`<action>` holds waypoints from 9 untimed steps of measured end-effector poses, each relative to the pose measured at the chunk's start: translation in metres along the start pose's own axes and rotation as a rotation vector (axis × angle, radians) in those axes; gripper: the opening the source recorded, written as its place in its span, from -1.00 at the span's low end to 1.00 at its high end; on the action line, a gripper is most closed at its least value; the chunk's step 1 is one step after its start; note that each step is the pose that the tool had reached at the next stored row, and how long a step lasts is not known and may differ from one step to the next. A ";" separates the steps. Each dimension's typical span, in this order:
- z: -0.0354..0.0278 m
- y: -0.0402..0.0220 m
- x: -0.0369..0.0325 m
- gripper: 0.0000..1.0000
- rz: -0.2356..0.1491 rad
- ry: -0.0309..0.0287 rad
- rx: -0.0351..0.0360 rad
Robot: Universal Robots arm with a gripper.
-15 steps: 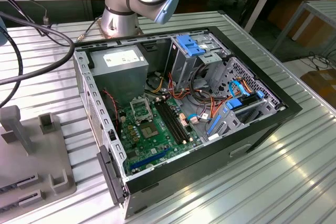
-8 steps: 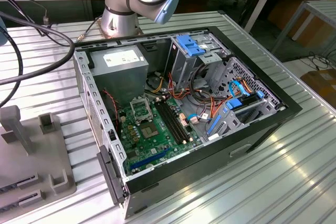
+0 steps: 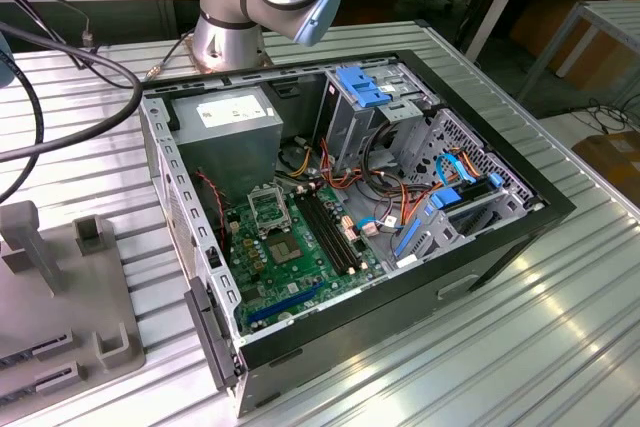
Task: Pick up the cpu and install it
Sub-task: 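Pick up the cpu and move it towards the insertion slot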
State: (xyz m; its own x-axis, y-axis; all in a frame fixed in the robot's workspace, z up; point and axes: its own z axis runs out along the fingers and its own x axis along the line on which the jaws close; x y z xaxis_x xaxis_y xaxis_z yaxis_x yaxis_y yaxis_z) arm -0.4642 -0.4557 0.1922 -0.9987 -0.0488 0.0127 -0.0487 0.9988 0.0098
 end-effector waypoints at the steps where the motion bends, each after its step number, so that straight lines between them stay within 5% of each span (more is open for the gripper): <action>1: -0.0001 0.0000 0.0000 0.10 0.000 0.0000 0.0006; 9: -0.0011 0.0001 -0.0005 0.10 0.000 0.0012 0.0014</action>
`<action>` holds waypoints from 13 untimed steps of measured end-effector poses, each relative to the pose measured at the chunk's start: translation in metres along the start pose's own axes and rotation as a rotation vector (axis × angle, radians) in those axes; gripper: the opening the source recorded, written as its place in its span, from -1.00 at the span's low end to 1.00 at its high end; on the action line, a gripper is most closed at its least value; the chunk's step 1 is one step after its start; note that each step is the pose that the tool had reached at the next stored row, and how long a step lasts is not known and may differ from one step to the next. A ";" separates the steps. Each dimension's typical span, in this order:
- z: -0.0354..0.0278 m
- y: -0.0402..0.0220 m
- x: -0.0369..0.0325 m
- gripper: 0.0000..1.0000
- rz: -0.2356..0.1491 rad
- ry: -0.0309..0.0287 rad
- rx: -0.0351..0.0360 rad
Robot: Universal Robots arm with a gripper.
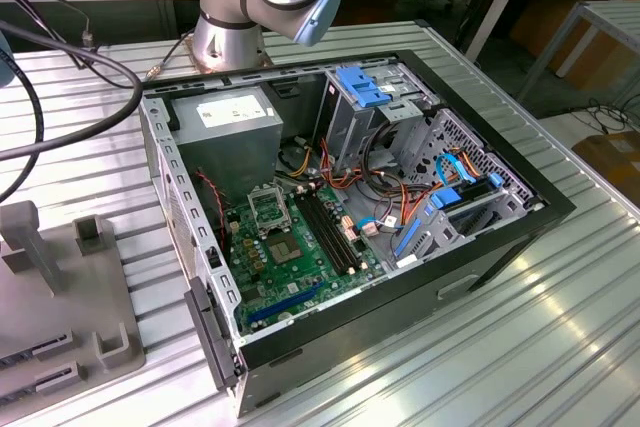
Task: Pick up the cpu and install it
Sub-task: 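Pick up the cpu and move it towards the insertion slot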
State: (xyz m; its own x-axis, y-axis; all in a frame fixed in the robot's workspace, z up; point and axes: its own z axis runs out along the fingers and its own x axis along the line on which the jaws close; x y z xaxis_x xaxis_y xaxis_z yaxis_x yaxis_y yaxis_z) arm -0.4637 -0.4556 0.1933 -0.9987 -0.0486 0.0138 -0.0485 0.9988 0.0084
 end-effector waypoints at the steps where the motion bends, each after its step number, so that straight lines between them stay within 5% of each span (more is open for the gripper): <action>1: -0.0001 -0.0001 -0.0001 0.10 0.000 0.0002 0.0001; 13: -0.0013 -0.0001 -0.0002 0.10 0.000 0.0004 0.0001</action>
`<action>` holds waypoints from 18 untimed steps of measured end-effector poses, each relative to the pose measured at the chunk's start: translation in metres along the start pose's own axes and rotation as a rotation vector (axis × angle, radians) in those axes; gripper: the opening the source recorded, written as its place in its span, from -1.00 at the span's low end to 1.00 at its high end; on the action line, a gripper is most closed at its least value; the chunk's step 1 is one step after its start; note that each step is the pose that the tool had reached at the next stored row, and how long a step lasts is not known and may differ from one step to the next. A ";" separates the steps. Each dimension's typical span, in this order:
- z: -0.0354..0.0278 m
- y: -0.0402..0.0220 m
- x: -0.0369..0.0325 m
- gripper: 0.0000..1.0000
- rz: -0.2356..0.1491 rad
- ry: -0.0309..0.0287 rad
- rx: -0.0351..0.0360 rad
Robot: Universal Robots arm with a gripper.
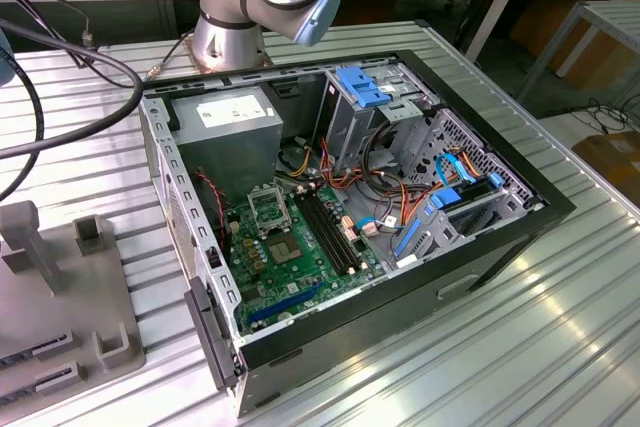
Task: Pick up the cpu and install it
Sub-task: 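Pick up the cpu and move it towards the insertion slot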
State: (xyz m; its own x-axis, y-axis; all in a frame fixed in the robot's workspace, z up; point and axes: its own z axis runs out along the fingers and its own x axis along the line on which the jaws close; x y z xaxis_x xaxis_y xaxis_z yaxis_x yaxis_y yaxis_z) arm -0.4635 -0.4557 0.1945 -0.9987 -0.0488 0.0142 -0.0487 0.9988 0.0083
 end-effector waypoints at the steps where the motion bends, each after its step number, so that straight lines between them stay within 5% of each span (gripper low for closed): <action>1: 0.0000 0.0000 0.0000 0.10 0.000 0.0001 0.0000; 5: 0.0000 0.0000 0.0001 0.07 0.000 0.0004 0.0002; 7: 0.0001 0.0000 0.0000 -0.11 0.000 0.0002 0.0001; 17: 0.0005 0.0000 0.0000 -0.09 0.000 -0.0004 -0.0001; 18: 0.0005 0.0000 -0.0001 0.03 0.000 -0.0004 0.0000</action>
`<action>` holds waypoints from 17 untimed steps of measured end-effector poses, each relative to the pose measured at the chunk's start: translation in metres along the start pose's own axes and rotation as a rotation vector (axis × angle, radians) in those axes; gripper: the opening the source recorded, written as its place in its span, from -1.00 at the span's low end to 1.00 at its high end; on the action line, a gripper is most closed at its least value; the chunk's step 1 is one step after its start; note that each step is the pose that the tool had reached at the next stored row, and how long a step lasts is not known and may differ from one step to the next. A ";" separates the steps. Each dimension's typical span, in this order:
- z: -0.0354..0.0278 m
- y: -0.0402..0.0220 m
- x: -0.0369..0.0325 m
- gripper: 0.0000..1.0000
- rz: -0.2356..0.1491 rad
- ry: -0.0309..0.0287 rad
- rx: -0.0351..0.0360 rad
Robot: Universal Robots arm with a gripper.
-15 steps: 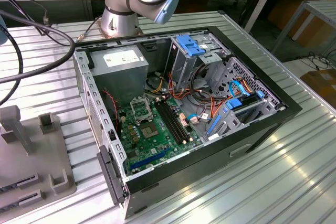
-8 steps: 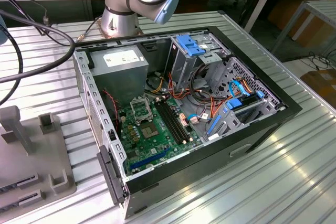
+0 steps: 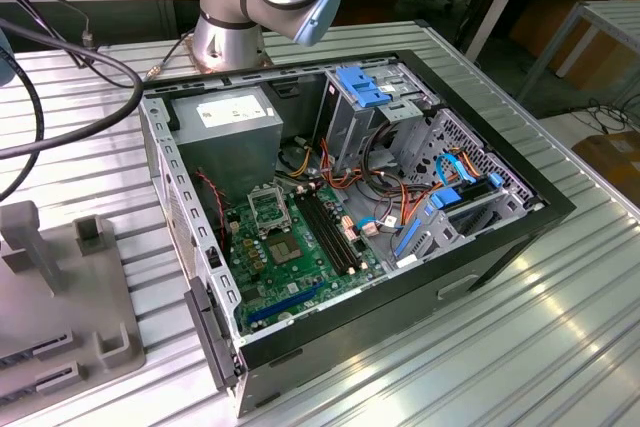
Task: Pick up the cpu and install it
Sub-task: 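Pick up the cpu and move it towards the insertion slot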
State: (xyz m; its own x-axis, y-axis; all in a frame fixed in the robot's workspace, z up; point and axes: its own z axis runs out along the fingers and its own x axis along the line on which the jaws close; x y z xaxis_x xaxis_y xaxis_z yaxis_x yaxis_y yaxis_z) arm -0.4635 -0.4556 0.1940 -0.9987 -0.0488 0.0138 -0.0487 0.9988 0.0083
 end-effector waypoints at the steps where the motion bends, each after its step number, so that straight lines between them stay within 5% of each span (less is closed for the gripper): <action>1: -0.0001 0.0000 0.0000 0.15 0.000 0.0001 0.0001; 9: -0.0048 0.0001 0.0001 0.15 0.000 0.0009 0.0003; 17: -0.0003 -0.0002 -0.0038 0.15 0.004 0.0011 0.0003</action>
State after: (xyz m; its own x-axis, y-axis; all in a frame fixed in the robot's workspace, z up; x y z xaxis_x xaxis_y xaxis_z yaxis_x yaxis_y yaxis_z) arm -0.4596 -0.4556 0.1942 -0.9989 -0.0451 0.0150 -0.0450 0.9990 0.0080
